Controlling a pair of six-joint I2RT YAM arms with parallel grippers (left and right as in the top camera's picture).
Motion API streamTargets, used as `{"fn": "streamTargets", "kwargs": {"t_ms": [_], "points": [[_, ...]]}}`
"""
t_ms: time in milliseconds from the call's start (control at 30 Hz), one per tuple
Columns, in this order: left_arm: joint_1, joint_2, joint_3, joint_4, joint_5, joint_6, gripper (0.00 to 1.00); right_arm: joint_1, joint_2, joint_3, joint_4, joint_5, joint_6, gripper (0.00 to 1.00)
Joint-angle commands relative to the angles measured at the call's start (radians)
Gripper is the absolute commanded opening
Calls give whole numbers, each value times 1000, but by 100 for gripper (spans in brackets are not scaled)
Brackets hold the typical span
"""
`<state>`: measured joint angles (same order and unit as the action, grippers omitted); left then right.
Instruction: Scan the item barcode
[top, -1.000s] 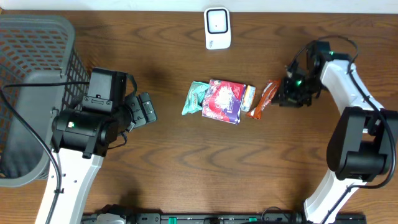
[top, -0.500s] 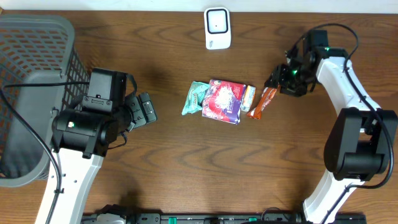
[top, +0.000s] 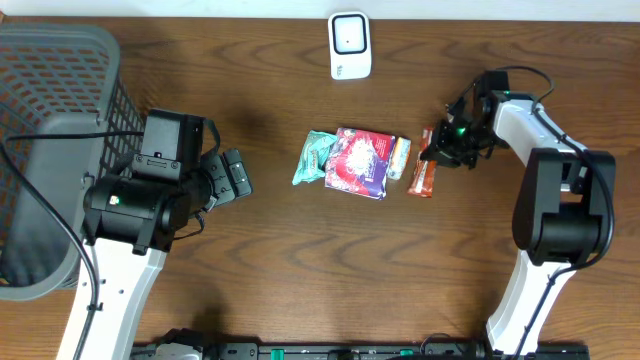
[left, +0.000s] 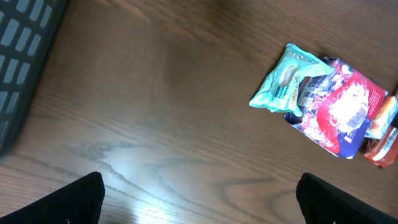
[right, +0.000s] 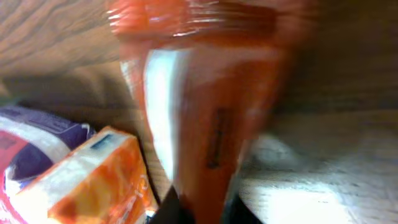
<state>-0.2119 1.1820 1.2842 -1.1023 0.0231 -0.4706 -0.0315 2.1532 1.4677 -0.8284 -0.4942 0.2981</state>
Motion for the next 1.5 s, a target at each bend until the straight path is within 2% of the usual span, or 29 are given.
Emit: {"fn": "streamTargets", "kwargs": {"t_ms": [0,67,167,233,367,500,633,733,867,967,1100,1133,1233,1333,1367,1433,1467], "points": [[4,2,-5,-5,-10,6,98,-6,29,6,-6,18,0,1],[4,2,-5,-5,-9,6,98,-12,16,39,-36,34,1,1],[4,2,-5,-5,-10,6,98,-14,-4,141,-156,175,1,1],[4,2,-5,-5,-9,6,98,-5,-8,218,-250,321,6,1],[4,2,-5,-5,-10,6,98,41,-8,326,-404,686,127,1],[4,2,-5,-5,-10,6,98,107,-7,316,-462,1033,283,1],[4,2,-5,-5,-10,6,98,158,-6,214,-387,1159,318,1],[4,2,-5,-5,-9,6,98,182,-6,126,-317,1146,318,2],[4,2,-5,-5,-9,6,98,212,-6,40,-248,1085,318,7],[4,2,-5,-5,-10,6,98,239,-6,8,-218,1025,314,18],[4,2,-5,-5,-9,6,98,263,-6,24,-223,996,285,45],[4,2,-5,-5,-10,6,98,264,-6,38,-231,981,262,49],[4,2,-5,-5,-9,6,98,251,-6,110,-277,921,230,49],[4,2,-5,-5,-10,6,98,188,-6,272,-361,756,138,51],[4,2,-5,-5,-10,6,98,161,-6,327,-383,679,88,55],[4,2,-5,-5,-9,6,98,111,-7,413,-422,546,4,71],[4,2,-5,-5,-10,6,98,77,-6,459,-447,470,-38,76]]}}
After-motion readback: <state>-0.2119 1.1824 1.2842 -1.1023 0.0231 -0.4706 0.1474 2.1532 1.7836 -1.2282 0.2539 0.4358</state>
